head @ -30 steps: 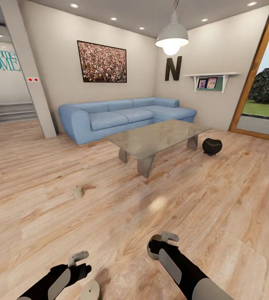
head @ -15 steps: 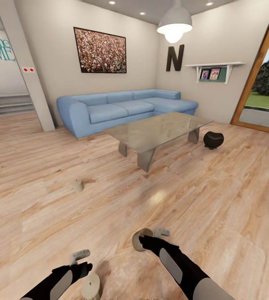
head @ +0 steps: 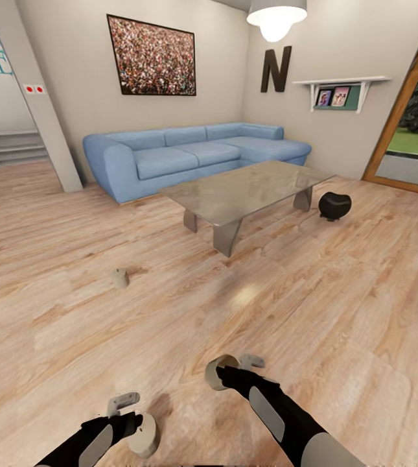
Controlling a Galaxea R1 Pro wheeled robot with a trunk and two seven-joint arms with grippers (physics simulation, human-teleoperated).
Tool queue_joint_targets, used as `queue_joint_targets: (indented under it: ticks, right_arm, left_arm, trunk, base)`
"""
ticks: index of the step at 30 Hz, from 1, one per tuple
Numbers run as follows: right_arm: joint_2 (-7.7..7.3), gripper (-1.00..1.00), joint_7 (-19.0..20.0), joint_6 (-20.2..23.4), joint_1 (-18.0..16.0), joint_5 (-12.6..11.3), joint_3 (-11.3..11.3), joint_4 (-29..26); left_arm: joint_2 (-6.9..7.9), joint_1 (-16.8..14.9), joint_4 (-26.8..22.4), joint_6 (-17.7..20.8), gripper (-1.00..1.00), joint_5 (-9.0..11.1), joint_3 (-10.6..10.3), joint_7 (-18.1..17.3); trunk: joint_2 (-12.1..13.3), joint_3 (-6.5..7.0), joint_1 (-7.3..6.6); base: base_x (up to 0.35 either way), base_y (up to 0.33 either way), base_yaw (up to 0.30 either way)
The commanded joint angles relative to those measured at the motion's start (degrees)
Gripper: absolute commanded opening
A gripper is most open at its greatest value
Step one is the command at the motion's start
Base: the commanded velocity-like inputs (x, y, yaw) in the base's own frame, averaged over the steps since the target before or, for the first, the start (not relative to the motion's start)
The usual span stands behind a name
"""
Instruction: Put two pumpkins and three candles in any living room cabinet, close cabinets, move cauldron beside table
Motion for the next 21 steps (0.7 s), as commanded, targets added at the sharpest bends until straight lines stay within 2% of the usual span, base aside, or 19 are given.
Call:
queue_joint_targets:
  ticks: [1, 6, 12, 16, 18, 21]
  right_arm:
    - [-0.04, -1.0, -0.5, 0.1, 0.0, -0.5, 0.3, -0.2]
    - [-0.09, -1.0, -0.5, 0.1, 0.0, -0.5, 0.3, -0.9]
    - [-0.12, -1.0, -0.5, 2.3, 0.0, -0.6, 0.3, -6.2]
    - [-0.13, -1.0, -0.9, 7.0, 0.0, -0.6, 0.2, -14.0]
    - [-0.16, -1.0, -1.0, 10.6, 0.0, -0.7, 0.2, -19.6]
    - [-0.14, -1.0, -1.0, 12.9, 0.0, -1.2, 0.2, -25.4]
  left_arm:
    - [0.07, 0.0, -0.1, 0.2, 1.0, 0.6, -0.5, 0.5]
    - [0.1, 0.0, 0.1, 0.2, 1.0, 0.5, -0.5, 0.5]
    - [0.11, 0.0, 0.0, 0.2, 1.0, 0.5, -0.5, 0.5]
    - [0.07, 0.0, 0.0, 0.2, 1.0, 0.4, -0.5, 0.5]
    - [0.07, 0.0, 0.1, 0.2, 1.0, 0.4, -0.5, 0.5]
    - [0.07, 0.0, 0.1, 0.2, 1.0, 0.3, -0.5, 0.5]
  trunk:
    - [0.0, -0.28, 0.01]
    - [-0.1, -1.39, 0.14]
    - [-0.2, -2.71, 0.29]
    - [-0.2, -3.6, 0.4]
    - [-0.3, -4.04, 0.45]
    - [-0.3, -4.49, 0.5]
  base:
    - [0.0, 0.0, 0.0]
    - [0.0, 0.0, 0.0]
    - [0.0, 0.0, 0.0]
    - [0.0, 0.0, 0.0]
    - [0.0, 0.0, 0.0]
    - [0.0, 0.0, 0.0]
